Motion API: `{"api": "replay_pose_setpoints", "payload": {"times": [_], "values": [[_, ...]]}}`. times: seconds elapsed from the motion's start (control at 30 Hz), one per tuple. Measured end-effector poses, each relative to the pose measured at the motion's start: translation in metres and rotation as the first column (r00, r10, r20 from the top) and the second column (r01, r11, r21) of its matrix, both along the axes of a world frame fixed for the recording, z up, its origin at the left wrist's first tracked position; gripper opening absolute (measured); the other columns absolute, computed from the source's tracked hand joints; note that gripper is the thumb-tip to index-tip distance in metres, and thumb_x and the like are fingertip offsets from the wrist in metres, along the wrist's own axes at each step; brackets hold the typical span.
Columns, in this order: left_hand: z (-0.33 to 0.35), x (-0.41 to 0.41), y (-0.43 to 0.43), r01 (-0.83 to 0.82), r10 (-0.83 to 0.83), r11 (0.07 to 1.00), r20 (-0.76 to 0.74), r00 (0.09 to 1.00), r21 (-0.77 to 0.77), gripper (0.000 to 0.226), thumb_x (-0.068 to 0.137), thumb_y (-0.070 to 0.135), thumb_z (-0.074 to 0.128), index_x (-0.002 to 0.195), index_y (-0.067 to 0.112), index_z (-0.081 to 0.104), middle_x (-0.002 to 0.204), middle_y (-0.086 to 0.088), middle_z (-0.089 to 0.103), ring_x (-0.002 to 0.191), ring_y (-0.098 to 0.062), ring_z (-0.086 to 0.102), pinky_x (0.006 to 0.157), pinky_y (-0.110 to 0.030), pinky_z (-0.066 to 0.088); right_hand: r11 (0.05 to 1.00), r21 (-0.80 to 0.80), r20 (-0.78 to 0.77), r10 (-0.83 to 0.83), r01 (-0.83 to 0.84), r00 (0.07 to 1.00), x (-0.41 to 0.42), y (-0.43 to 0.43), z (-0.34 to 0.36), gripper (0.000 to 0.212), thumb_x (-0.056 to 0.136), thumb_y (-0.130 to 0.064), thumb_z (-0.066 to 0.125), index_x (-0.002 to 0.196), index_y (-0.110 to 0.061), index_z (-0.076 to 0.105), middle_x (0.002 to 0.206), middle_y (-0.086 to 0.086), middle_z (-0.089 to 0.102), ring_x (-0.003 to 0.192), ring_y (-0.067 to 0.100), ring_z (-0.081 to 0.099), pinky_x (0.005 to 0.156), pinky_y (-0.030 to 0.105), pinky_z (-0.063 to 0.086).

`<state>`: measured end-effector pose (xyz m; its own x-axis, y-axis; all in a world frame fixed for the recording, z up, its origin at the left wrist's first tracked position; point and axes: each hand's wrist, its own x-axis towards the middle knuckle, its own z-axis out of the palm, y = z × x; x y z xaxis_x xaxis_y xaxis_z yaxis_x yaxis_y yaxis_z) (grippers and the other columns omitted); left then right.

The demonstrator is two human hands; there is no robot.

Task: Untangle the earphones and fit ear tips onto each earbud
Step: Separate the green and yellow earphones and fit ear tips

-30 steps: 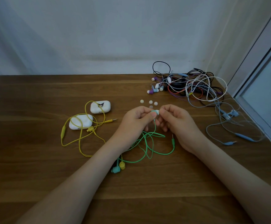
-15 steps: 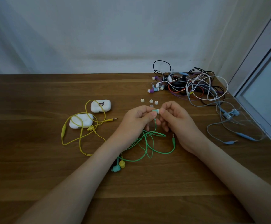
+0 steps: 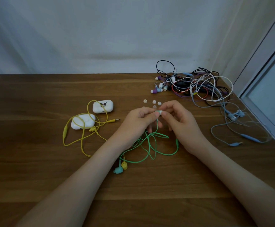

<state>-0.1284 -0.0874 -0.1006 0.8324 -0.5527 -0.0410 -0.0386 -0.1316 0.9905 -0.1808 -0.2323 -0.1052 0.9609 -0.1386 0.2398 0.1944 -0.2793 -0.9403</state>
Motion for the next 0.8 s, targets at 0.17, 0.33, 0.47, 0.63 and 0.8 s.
{"api": "replay_pose_setpoints", "payload": {"times": [0.17, 0.33, 0.47, 0.63, 0.8], "values": [[-0.001, 0.001, 0.001, 0.027, -0.027, 1.0, -0.013, 1.0, -0.007, 0.02, 0.099, 0.021, 0.05, 0.095, 0.018, 0.07, 0.07, 0.003, 0.069, 0.056, -0.011, 0.049, 0.057, -0.019, 0.042, 0.997, 0.081, -0.043, -0.009, 0.013, 0.999, 0.0, -0.002, -0.001, 0.009, 0.091, -0.006, 0.059, 0.095, -0.015, 0.06, 0.085, 0.003, 0.062, 0.073, 0.01, 0.056, 0.059, 0.018, 0.046], [0.002, 0.001, 0.001, 0.034, -0.034, 0.999, -0.044, 0.998, 0.008, 0.02, 0.1, 0.024, 0.047, 0.097, 0.017, 0.066, 0.071, 0.004, 0.069, 0.054, -0.008, 0.05, 0.058, -0.018, 0.044, 0.994, 0.109, -0.021, 0.003, 0.0, 1.0, 0.001, -0.002, 0.0, 0.011, 0.091, -0.004, 0.057, 0.097, -0.013, 0.058, 0.086, 0.003, 0.059, 0.073, 0.011, 0.053, 0.056, 0.02, 0.045], [0.007, 0.0, 0.002, -0.027, 0.025, 0.999, -0.089, 0.996, -0.021, 0.018, 0.098, 0.025, 0.051, 0.093, 0.018, 0.066, 0.077, 0.005, 0.07, 0.058, -0.011, 0.053, 0.067, -0.024, 0.045, 0.998, 0.059, 0.043, -0.032, 0.029, 0.999, -0.002, 0.002, 0.002, 0.026, 0.088, 0.001, 0.06, 0.102, -0.018, 0.052, 0.08, -0.002, 0.059, 0.074, 0.005, 0.052, 0.066, 0.023, 0.043], [0.023, 0.002, 0.011, -0.12, 0.114, 0.99, -0.085, 0.99, -0.069, 0.013, 0.097, 0.016, 0.051, 0.096, 0.015, 0.064, 0.074, 0.009, 0.07, 0.065, -0.007, 0.06, 0.063, -0.023, 0.049, 0.986, -0.164, 0.277, 0.065, -0.019, 0.959, -0.015, 0.01, 0.019, 0.021, 0.085, 0.001, 0.058, 0.101, -0.012, 0.052, 0.083, -0.004, 0.053, 0.075, 0.005, 0.052, 0.07, 0.018, 0.043], [0.045, 0.004, 0.026, -0.266, 0.267, 0.964, 0.105, 0.958, -0.022, 0.011, 0.096, 0.011, 0.052, 0.096, 0.017, 0.061, 0.071, 0.006, 0.069, 0.066, -0.009, 0.061, 0.066, -0.019, 0.048, 0.715, -0.643, 0.218, 0.514, -0.274, 0.829, -0.031, 0.035, 0.033, 0.007, 0.087, -0.016, 0.06, 0.092, -0.017, 0.064, 0.085, -0.014, 0.054, 0.084, 0.002, 0.048, 0.081, 0.024, 0.04]]}}
